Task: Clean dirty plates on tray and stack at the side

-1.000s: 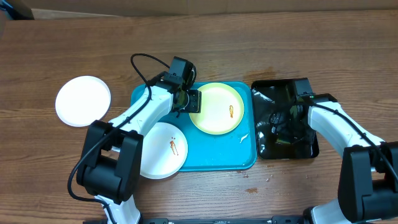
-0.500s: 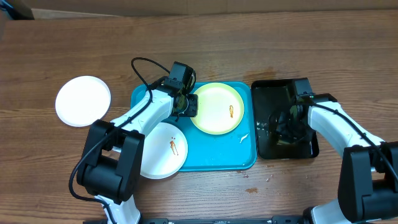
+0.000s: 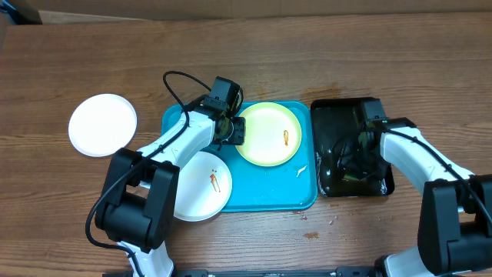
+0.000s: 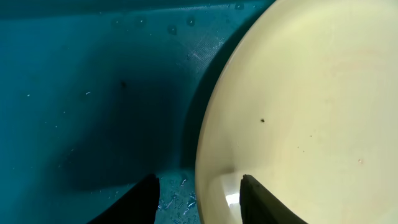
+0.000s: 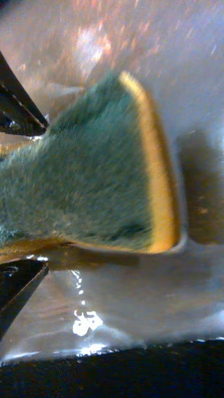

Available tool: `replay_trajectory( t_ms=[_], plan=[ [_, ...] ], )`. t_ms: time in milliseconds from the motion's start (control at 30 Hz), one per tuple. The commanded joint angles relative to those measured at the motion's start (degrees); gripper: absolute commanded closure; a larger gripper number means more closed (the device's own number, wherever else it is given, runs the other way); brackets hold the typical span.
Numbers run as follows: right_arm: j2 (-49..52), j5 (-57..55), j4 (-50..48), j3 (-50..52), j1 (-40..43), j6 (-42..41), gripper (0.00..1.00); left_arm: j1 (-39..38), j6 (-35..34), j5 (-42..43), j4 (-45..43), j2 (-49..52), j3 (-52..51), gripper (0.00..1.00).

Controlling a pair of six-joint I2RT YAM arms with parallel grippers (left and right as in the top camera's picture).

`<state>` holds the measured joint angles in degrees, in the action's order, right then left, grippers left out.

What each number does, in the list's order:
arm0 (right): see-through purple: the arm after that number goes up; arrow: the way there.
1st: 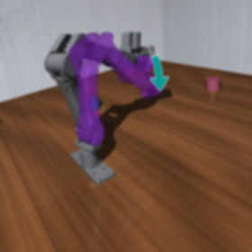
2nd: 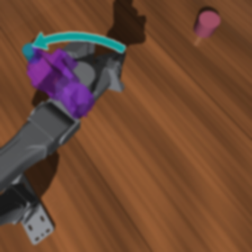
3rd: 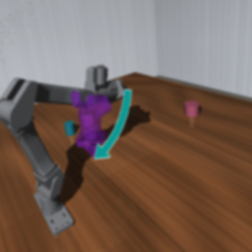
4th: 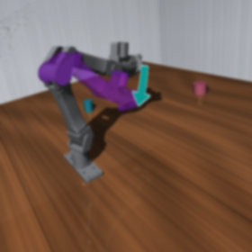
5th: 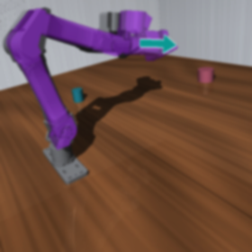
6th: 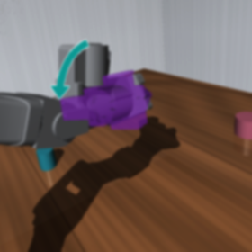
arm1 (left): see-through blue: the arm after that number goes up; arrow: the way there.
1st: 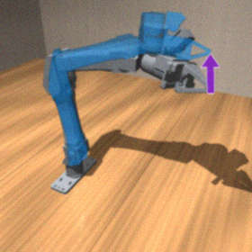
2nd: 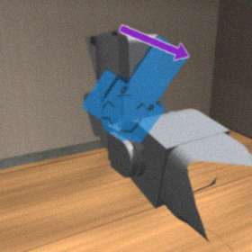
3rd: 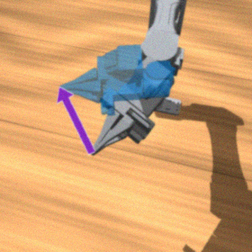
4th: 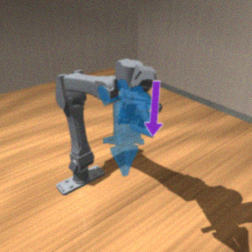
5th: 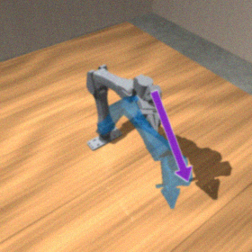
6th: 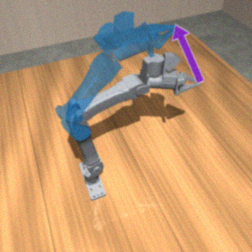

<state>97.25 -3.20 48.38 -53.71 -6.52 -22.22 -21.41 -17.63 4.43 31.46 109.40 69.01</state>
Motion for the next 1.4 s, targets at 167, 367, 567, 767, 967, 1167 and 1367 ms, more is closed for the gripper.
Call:
replay_trajectory(
  t_ms=[167,367,567,767,967,1167,1367],
  plan=[
    [0.2,-0.2,0.1,-1.8,-0.2,0.1,0.59,-0.5,0.3,-0.4,-0.3,0.9,-0.3,0.56],
    [0.2,-0.2,3.4,-5.2,-0.2,1.1,0.91,-0.5,0.2,-0.4,-0.8,2.3,-0.3,0.79],
    [0.2,-0.2,11.3,-11.6,-0.2,1.6,0.96,-0.5,0.4,-0.4,0.3,2.2,0.5,0.96],
    [0.0,-0.1,14.0,-13.2,-0.2,1.6,0.96,-0.5,0.3,-0.4,4.7,2.2,3.3,0.96],
    [-0.3,0.8,19.1,-14.0,-0.2,1.7,0.96,-0.5,-0.6,-0.4,4.9,2.2,3.5,0.96],
    [-0.4,3.1,18.8,-14.4,-0.2,4.5,0.96,-0.5,-0.6,-0.3,4.8,2.2,3.5,0.96],
    [-0.2,4.2,17.6,-14.4,-0.2,5.9,0.96,-0.4,-0.6,-0.4,4.4,2.2,3.5,0.58]
  ],
)
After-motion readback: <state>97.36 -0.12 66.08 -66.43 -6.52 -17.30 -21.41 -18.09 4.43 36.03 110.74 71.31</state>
